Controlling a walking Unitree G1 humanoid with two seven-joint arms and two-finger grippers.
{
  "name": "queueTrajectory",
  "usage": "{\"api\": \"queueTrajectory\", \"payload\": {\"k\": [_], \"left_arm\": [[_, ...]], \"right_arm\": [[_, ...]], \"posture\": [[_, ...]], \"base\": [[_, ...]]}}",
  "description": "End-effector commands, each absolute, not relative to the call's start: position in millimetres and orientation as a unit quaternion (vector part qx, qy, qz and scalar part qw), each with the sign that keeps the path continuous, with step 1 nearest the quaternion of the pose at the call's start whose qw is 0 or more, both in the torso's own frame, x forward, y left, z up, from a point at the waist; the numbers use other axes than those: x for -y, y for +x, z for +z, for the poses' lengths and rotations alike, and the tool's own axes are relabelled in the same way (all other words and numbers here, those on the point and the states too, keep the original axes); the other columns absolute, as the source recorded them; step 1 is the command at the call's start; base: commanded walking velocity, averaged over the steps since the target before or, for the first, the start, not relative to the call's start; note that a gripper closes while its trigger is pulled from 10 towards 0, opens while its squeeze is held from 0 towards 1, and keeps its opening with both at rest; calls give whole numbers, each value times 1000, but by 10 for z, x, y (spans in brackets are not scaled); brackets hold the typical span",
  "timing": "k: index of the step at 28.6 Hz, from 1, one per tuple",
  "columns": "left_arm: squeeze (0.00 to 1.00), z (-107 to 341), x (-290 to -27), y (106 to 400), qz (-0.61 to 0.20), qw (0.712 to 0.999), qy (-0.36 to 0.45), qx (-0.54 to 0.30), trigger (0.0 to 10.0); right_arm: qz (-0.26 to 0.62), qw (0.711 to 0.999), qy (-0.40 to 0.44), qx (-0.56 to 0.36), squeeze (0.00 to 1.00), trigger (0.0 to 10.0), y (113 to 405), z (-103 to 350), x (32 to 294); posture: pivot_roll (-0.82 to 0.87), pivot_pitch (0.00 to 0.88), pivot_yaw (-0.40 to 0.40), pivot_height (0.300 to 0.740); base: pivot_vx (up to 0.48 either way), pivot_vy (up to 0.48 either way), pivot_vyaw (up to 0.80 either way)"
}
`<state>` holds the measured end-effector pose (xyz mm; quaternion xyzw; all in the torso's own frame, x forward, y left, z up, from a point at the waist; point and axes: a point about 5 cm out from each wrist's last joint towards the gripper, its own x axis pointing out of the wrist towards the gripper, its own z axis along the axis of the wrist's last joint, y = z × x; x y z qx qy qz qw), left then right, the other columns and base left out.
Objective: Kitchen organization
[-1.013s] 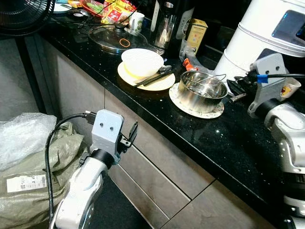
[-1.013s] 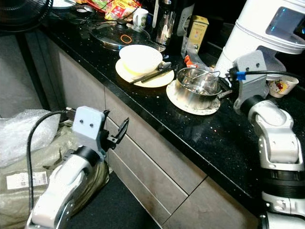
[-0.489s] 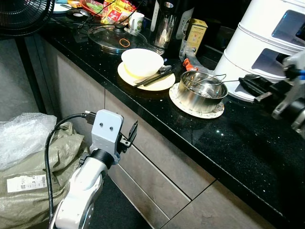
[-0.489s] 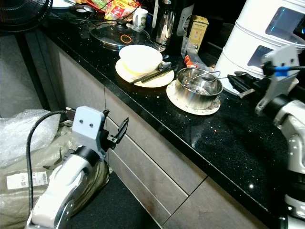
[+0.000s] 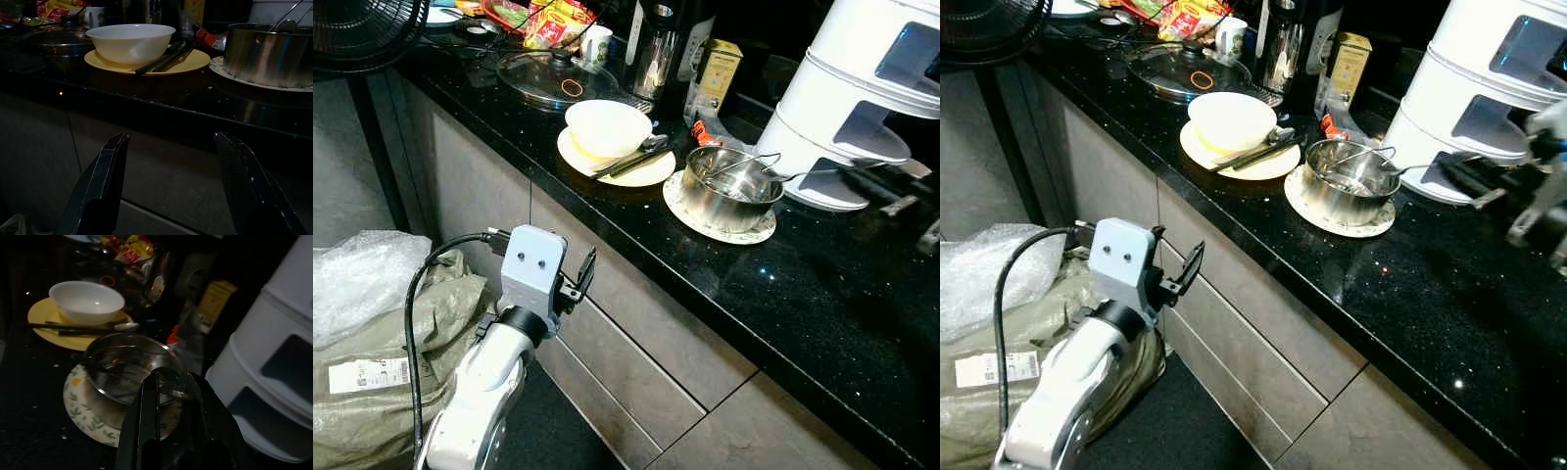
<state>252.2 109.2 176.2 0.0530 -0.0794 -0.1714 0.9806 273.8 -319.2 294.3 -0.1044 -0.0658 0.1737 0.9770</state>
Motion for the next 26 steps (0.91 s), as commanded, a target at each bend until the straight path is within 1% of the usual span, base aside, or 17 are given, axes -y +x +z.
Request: {"api": "queueTrajectory", "payload": {"k": [1, 3, 5, 9, 10, 13, 15, 16, 17, 19, 21, 22, 25, 26], "left_arm": [[0, 1716, -1053, 2517, -177, 981, 49, 68, 10000], [0, 1715, -1052, 2517, -177, 981, 49, 68, 10000], [0, 1710, -1053, 2515, -178, 980, 49, 68, 10000], [0, 1708, -1054, 2513, -178, 980, 49, 68, 10000], [0, 1707, -1055, 2512, -179, 980, 50, 67, 10000], [0, 1707, -1055, 2512, -180, 980, 50, 67, 10000], [0, 1708, -1056, 2512, -181, 980, 50, 67, 10000], [0, 1708, -1056, 2512, -181, 980, 50, 67, 10000], [0, 1708, -1057, 2513, -181, 980, 50, 67, 10000], [0, 1713, -1057, 2515, -181, 980, 49, 67, 10000], [0, 1713, -1057, 2515, -181, 980, 49, 67, 10000], [0, 1717, -1058, 2518, -180, 980, 49, 68, 10000], [0, 1719, -1059, 2519, -180, 980, 49, 68, 10000], [0, 1720, -1060, 2519, -180, 980, 49, 68, 10000]], "right_arm": [[164, 978, -103, 77, 0, 0, 2679, 2970, 3298], [159, 979, -103, 76, 0, 0, 2664, 2966, 3332], [142, 982, -100, 77, 0, 0, 2622, 2956, 3429], [134, 983, -100, 74, 0, 0, 2616, 2939, 3456], [103, 987, -94, 74, 0, 0, 2629, 2918, 3521], [84, 990, -86, 80, 0, 0, 2644, 2917, 3550], [47, 992, -56, 108, 0, 0, 2687, 2931, 3592], [47, 992, -56, 108, 0, 0, 2687, 2931, 3592], [33, 991, -23, 128, 0, 0, 2722, 2914, 3576], [30, 986, 27, 159, 0, 0, 2770, 2872, 3496], [30, 986, 27, 159, 0, 0, 2770, 2872, 3496], [32, 981, 62, 179, 0, 0, 2806, 2782, 3399], [28, 979, 77, 188, 0, 0, 2825, 2741, 3381], [21, 975, 94, 198, 0, 0, 2838, 2715, 3383]], "posture": [[145, 22, -189, 740], [145, 22, -189, 740], [145, 20, -190, 740], [147, 17, -189, 740], [146, 15, -187, 740], [146, 15, -186, 740], [144, 16, -186, 740], [144, 16, -186, 740], [144, 16, -186, 740], [143, 24, -187, 740], [143, 24, -187, 740], [144, 28, -188, 740], [147, 29, -188, 740], [147, 29, -188, 740]], "base": [[0, 0, 0], [0, 0, 0], [0, 0, 0], [0, 0, 0], [0, 0, 0], [0, 0, 0], [0, 0, 0], [0, 0, 0], [0, 0, 0], [0, 0, -800], [0, 0, -800], [0, 0, -800], [0, 0, -800], [0, 0, -800]]}}
